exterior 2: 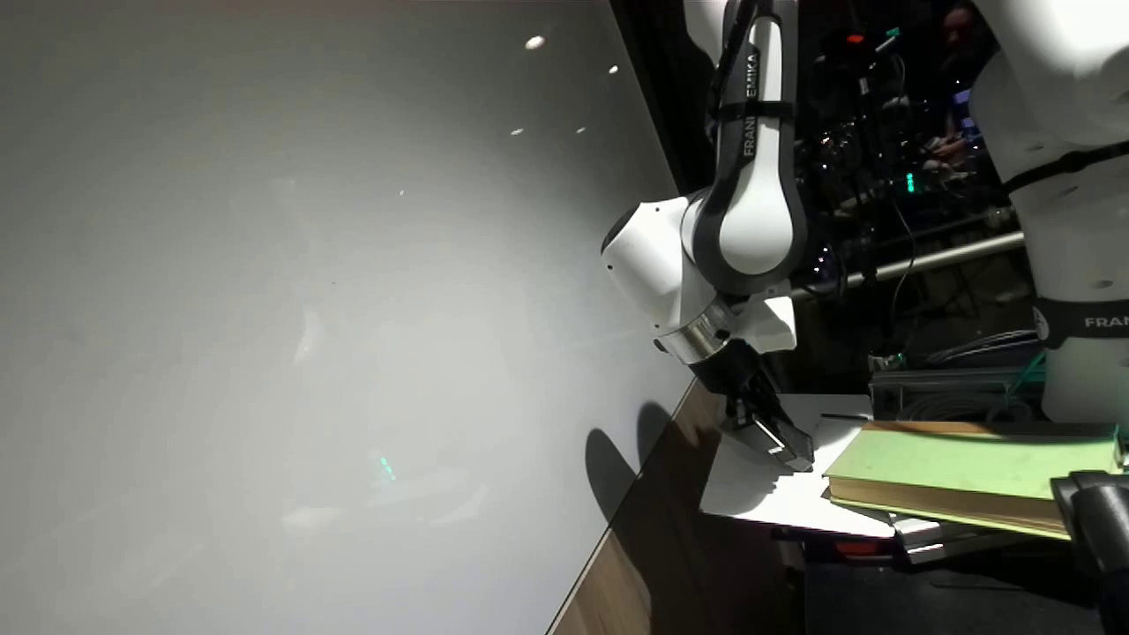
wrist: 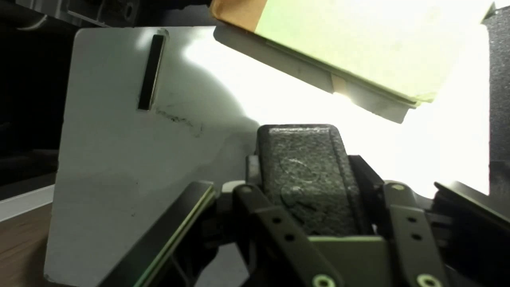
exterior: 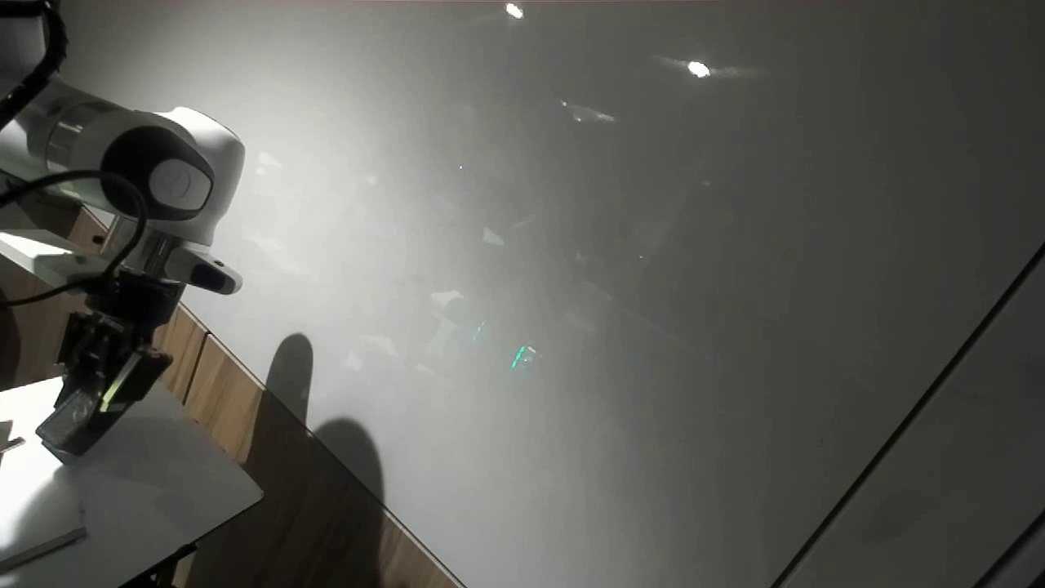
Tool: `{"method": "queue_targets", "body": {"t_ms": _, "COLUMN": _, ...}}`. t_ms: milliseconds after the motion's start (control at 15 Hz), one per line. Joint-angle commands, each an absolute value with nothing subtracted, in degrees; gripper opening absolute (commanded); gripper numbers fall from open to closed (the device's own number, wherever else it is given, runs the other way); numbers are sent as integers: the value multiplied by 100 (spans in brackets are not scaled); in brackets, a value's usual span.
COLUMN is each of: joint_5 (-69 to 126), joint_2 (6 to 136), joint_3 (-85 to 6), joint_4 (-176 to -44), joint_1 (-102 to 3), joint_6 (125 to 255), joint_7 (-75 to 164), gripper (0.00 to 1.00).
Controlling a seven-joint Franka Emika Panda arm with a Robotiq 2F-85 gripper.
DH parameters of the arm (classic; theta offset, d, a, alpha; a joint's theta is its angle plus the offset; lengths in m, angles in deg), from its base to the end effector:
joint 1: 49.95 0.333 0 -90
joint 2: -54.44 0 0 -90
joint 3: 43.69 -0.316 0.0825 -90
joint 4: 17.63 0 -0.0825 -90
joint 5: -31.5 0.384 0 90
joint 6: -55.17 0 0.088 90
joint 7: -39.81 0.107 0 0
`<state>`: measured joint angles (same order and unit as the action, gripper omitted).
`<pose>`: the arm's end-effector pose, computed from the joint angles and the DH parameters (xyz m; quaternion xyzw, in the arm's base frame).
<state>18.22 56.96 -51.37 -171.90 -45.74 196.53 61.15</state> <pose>0.3714 0.0794 0.1982 0.9894 0.0181 -0.1111 0.0922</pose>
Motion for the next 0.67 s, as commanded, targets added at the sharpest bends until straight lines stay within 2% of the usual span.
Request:
{"method": "queue_targets", "body": {"t_ms": 0, "joint_5": 1874, "joint_2": 5783, "joint_3": -5032, "joint_4": -17147, "joint_1": -4494, "joint_6": 19741, "joint_7": 6039, "gripper": 31}}
{"method": "queue_targets", "body": {"t_ms": 67, "joint_5": 1887, "joint_2": 5765, "joint_3": -5035, "joint_4": -17149, "joint_1": -4492, "joint_6": 19737, "joint_7": 6039, "gripper": 31}}
{"method": "queue_targets", "body": {"t_ms": 133, "joint_5": 1895, "joint_2": 5739, "joint_3": -5034, "joint_4": -17152, "joint_1": -4494, "joint_6": 19723, "joint_7": 6042, "gripper": 81}}
{"method": "queue_targets", "body": {"t_ms": 200, "joint_5": 1916, "joint_2": 5704, "joint_3": -5028, "joint_4": -17167, "joint_1": -4503, "joint_6": 19721, "joint_7": 6013, "gripper": 82}}
{"method": "queue_targets", "body": {"t_ms": 400, "joint_5": 1958, "joint_2": 5562, "joint_3": -5014, "joint_4": -17214, "joint_1": -4519, "joint_6": 19697, "joint_7": 5948, "gripper": 99}}
{"method": "queue_targets", "body": {"t_ms": 600, "joint_5": 2015, "joint_2": 5382, "joint_3": -4995, "joint_4": -17242, "joint_1": -4534, "joint_6": 19623, "joint_7": 5870, "gripper": 100}}
